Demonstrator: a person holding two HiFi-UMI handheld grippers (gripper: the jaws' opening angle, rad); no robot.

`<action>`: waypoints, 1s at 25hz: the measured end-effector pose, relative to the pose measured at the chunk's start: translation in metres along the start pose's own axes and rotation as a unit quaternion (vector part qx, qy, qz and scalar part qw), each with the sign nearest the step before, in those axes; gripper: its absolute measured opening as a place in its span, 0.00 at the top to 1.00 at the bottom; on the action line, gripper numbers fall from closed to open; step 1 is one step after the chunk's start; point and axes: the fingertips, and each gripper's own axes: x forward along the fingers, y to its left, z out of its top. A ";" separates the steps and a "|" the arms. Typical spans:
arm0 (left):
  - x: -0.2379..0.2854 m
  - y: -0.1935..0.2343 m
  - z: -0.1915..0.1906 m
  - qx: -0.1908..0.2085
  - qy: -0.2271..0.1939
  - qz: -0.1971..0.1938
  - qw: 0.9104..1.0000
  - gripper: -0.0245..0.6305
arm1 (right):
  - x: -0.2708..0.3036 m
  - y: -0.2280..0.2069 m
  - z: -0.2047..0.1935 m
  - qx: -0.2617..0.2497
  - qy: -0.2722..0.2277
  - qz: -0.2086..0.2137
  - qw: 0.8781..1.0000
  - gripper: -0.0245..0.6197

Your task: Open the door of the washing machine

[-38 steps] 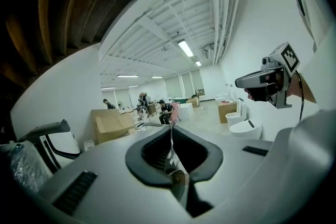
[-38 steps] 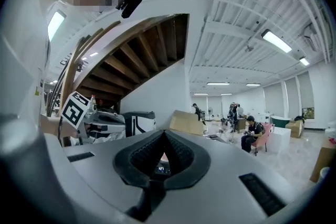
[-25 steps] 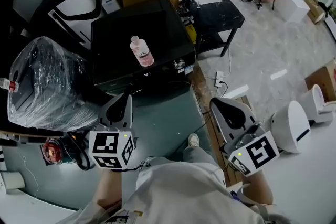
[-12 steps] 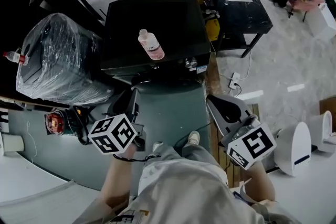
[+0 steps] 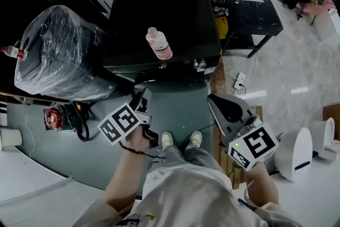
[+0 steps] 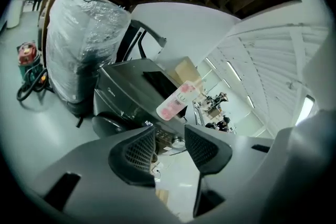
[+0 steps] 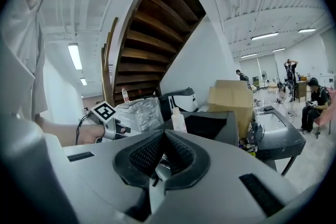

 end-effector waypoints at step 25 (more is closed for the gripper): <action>0.150 0.128 -0.045 -0.185 0.028 0.088 0.978 0.63 | 0.131 -0.016 -0.078 0.020 0.075 0.004 0.997 0.92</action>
